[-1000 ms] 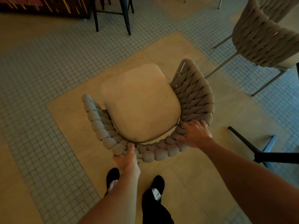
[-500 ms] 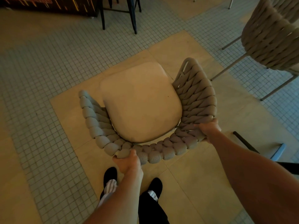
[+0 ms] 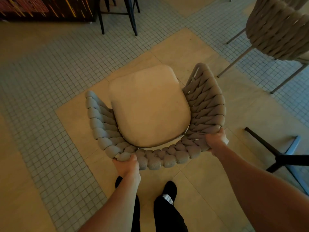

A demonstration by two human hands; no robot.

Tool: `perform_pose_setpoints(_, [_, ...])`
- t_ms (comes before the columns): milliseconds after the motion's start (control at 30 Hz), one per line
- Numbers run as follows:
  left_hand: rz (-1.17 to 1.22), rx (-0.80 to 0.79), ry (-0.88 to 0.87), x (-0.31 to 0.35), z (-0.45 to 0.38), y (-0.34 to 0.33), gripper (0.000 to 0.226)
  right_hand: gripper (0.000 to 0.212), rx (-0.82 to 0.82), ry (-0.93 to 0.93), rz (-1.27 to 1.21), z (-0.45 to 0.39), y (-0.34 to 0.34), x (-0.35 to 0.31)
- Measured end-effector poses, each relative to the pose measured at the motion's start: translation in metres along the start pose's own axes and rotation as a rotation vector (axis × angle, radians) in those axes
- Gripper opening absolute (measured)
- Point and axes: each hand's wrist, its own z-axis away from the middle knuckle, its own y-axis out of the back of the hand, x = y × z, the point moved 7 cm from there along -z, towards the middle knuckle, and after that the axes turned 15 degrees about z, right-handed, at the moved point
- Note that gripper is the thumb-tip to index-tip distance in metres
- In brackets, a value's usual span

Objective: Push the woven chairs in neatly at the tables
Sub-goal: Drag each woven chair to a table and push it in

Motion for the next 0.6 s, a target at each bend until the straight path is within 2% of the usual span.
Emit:
perform_pose_setpoints(300, [-0.209, -0.203, -0.088, 0.059, -0.039, 0.003, 0.064, 0.045, 0.055, -0.169, -0.197, 0.057, -0.037, 0.044])
perform_pose_setpoints(600, [-0.368, -0.328, -0.079, 0.1, -0.073, -0.015, 0.064, 0.048, 0.135, -0.31, -0.34, 0.107, -0.077, 0.074])
